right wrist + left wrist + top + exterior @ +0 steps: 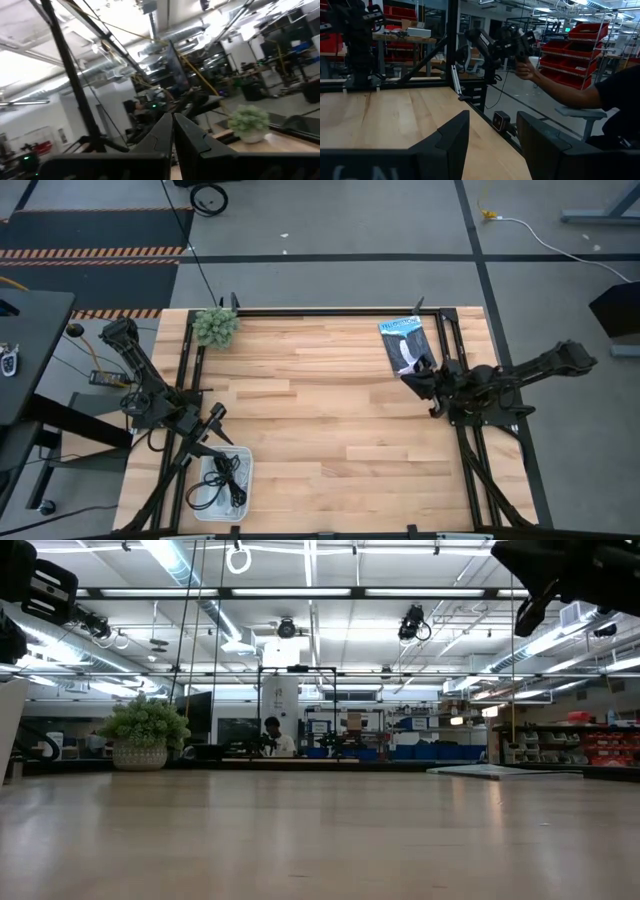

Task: Pick and place USB-C Cables
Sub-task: Return to Home Position

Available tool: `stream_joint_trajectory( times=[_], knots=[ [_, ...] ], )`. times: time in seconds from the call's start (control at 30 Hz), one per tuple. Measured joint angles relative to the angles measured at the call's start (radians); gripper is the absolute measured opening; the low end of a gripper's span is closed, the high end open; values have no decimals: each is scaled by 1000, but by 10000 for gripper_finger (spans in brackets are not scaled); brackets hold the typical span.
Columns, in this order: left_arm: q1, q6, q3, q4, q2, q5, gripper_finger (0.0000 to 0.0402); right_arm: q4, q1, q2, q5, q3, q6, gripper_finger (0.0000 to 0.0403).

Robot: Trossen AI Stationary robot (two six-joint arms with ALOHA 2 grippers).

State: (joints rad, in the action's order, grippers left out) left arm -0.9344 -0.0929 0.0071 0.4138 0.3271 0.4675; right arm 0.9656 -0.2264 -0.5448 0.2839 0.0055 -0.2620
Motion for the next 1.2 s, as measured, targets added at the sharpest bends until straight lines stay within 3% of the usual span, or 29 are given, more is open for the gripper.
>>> stream_joint_trajectory(
  times=[0.47,0.87,1.2],
  knots=[
    [0,0,0,0,0,0,172,-129,-37,215,67,0,137,22],
    [0,0,0,0,0,0,172,-537,-48,545,-101,0,67,22],
    [0,0,0,-2,0,1,172,-740,-45,541,-69,29,0,23]
  ],
)
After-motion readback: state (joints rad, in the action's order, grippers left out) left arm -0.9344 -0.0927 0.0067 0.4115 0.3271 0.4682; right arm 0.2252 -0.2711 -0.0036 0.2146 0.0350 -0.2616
